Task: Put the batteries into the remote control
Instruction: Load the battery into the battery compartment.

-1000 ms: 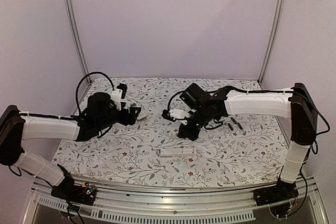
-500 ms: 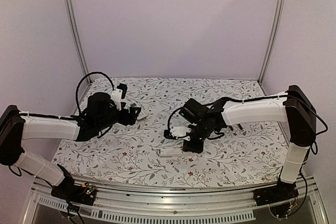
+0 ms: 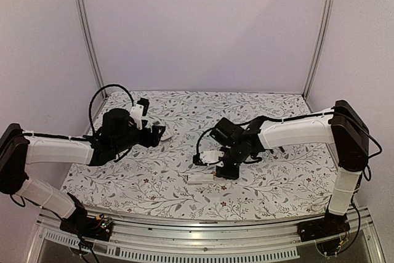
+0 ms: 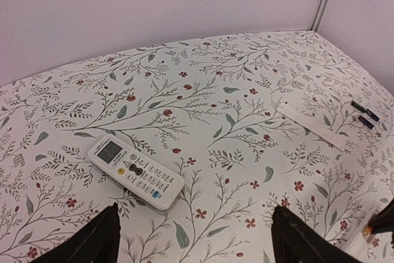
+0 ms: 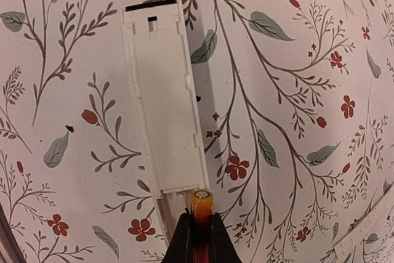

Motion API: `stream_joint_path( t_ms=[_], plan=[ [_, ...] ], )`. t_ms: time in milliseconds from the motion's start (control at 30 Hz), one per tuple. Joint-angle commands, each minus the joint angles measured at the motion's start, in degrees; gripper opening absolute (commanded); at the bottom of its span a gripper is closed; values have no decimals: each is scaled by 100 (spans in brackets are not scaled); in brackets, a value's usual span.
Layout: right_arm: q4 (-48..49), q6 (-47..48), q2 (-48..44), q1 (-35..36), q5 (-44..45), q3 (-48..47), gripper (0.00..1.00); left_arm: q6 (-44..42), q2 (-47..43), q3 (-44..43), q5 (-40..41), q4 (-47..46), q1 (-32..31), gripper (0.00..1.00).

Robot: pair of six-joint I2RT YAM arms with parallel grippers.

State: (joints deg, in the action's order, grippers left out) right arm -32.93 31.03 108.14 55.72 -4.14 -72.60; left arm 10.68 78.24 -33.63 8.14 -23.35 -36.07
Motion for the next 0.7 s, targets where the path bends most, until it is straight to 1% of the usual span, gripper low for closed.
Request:
stream_joint_path(
  t_ms=[0, 267, 367, 533, 600, 667],
  plan=[
    [81, 188, -81, 61, 82, 169, 0, -67, 34, -2, -45, -99, 21, 84],
    [127, 322, 11, 136, 251, 182, 0, -79, 43, -8, -32, -99, 21, 84],
    [112, 351, 77, 181, 321, 135, 3, -85, 39, -5, -32, -99, 20, 84],
    [78, 365, 85, 237, 380, 70, 12, -99, 42, -18, -37, -99, 21, 85],
    [61, 360, 80, 250, 385, 26, 14, -101, 43, -15, -48, -99, 19, 85],
    [43, 360, 76, 255, 580, -3, 14, -95, 37, -19, -66, -102, 22, 84]
  ],
)
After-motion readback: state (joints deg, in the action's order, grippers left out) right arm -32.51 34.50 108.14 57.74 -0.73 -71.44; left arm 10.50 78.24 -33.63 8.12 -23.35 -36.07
